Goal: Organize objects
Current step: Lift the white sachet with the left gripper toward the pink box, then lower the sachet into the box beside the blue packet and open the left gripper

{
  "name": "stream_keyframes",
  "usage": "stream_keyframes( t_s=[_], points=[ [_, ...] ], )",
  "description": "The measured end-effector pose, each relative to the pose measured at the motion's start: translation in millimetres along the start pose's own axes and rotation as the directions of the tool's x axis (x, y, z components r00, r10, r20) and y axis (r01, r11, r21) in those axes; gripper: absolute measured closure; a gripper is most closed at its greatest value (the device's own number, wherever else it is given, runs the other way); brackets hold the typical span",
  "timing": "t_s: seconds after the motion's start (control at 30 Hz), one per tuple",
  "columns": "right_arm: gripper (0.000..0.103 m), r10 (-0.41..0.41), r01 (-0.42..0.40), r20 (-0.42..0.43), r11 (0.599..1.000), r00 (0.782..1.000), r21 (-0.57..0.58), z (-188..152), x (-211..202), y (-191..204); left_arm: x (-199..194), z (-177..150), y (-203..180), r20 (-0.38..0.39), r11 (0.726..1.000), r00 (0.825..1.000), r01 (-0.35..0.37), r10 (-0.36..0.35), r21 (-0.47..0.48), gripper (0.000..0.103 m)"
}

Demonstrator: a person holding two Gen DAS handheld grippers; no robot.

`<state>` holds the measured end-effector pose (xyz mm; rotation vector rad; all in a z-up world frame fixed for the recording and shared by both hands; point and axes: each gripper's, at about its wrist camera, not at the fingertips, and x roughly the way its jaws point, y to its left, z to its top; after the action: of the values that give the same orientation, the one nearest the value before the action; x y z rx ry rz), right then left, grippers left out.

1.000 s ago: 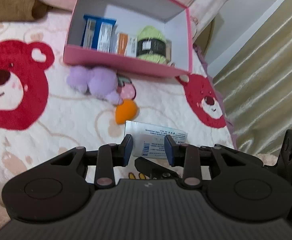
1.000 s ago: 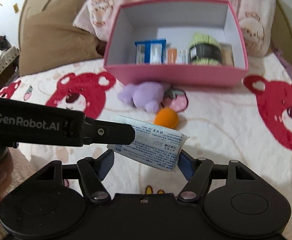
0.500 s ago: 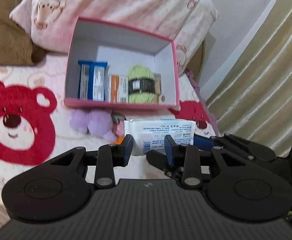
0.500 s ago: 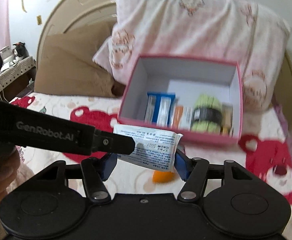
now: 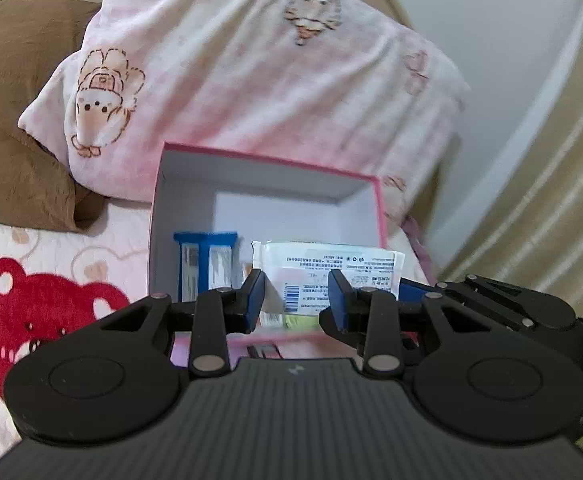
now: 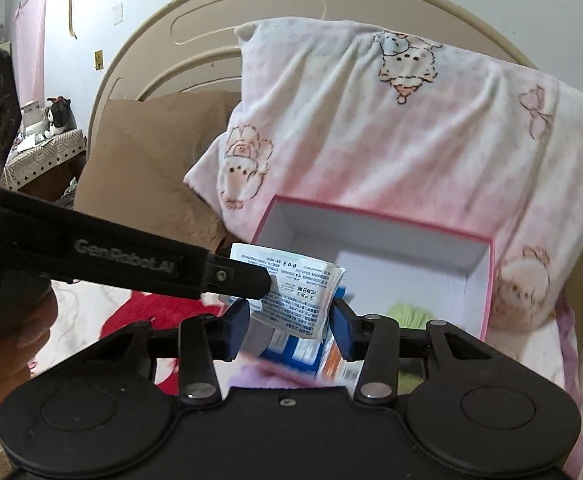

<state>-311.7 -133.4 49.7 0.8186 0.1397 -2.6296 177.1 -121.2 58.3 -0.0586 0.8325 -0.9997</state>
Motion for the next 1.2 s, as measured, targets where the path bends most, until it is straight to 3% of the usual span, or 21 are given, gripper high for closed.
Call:
stream_keyframes(
  t_s=[0.23, 0.4, 0.5, 0.7, 0.9, 1.2],
  points=[
    [0.054, 0.102, -0.099, -0.044, 0.993, 0.994, 0.069, 22.2, 63.5, -56.1, 65.2, 33.0, 12.6, -0.024, 0.997, 0.998, -0.054, 0.053, -0.056, 0.07],
    [0.054, 0.161, -0.141, -0.135, 0.979, 0.978, 0.149, 19.4, 122.1, -84.6, 119.5, 31.4, 30.8, -0.07, 0.987, 0.992, -0.114, 0.106, -0.111, 0.07],
    [0.054, 0.135, -0.107, -0.186, 0.983, 0.973, 0.151, 9.8, 152.2, -90.1, 149.9, 25.9, 45.7, -0.108, 0.979, 0.989, -0.118, 0.1, -0.166, 0.07],
    [0.055, 0.084, -0.059, -0.208, 0.991, 0.974, 0.123, 2.3, 177.5, -95.2, 184.8, 23.9, 62.7, -0.144, 0.971, 0.988, -0.091, 0.06, -0.223, 0.07],
    [0.058, 0.021, 0.005, -0.24, 0.994, 0.97, 0.11, 0.2, 187.0, -103.2, 210.4, 24.9, 54.9, -0.152, 0.981, 0.987, -0.077, 0.05, -0.176, 0.07],
    [0.058, 0.004, 0.018, -0.248, 0.996, 0.969, 0.087, -5.5, 196.2, -104.8, 215.8, 19.2, 46.7, -0.161, 0.98, 0.982, -0.123, 0.098, -0.157, 0.071]
  ],
)
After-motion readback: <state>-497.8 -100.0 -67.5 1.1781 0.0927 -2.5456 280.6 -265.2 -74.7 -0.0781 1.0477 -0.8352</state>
